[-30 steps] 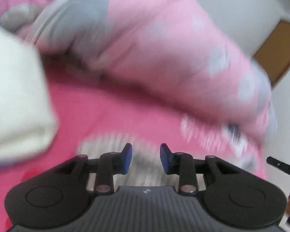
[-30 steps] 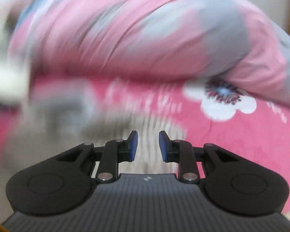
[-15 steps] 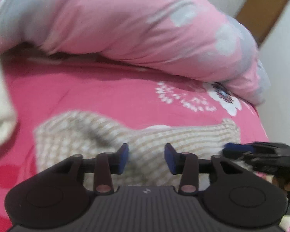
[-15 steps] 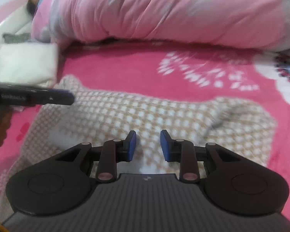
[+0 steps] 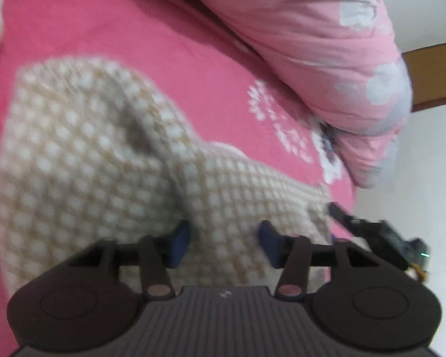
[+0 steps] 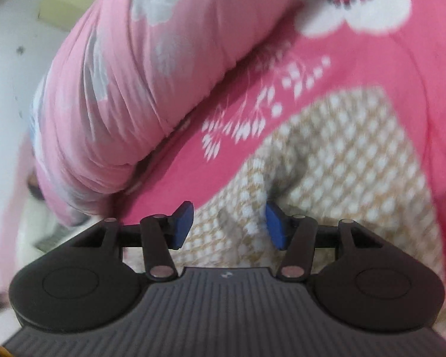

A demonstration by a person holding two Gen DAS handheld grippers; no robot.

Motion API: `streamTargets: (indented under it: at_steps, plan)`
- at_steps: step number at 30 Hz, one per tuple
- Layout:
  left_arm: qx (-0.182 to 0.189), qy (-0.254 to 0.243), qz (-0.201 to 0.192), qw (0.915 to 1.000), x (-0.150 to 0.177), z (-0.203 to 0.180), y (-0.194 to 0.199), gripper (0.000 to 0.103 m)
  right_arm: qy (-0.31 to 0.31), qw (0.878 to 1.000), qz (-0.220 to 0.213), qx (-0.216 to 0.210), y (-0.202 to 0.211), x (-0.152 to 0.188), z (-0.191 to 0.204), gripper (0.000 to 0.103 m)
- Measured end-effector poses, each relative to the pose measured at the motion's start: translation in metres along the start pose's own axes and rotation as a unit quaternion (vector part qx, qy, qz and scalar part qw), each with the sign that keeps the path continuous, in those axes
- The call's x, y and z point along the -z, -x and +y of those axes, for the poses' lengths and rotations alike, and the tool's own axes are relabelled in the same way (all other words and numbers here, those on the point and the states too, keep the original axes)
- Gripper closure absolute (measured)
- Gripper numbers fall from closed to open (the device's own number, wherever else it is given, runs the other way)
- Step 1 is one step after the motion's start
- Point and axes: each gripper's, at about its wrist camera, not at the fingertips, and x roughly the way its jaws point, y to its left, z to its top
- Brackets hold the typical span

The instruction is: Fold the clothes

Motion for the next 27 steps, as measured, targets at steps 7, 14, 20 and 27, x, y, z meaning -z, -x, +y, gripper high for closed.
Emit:
streamTargets:
  at_steps: [7, 14, 20, 27]
  plan:
    - [-0.051, -0.239, -0.121, 0.9620, -0.008, -0.036, 0.015, 0.091, 0.146, 0.989, -0.030, -0.014, 0.001, 0.003, 0.040, 0.091]
    - [-0.084, -0.248, -0.099, 0.9601, 0.011, -0.015, -0.008, 0.088, 0.201, 0.979, -0.004, 0.018, -0.025, 0.020, 0.008, 0.090]
    - [-0.137, -0.304, -0.113, 0.9361, 0.028, -0.028, 0.012, 0.071, 0.227, 0.972, -0.007, 0.066, -0.007, 0.019, 0.020, 0.067]
    - [-0.165, -0.352, -0.204, 0.8984, 0.032, -0.061, 0.056, 0.065, 0.391, 0.901, -0.095, 0.159, 0.021, 0.030, 0.078, 0.059]
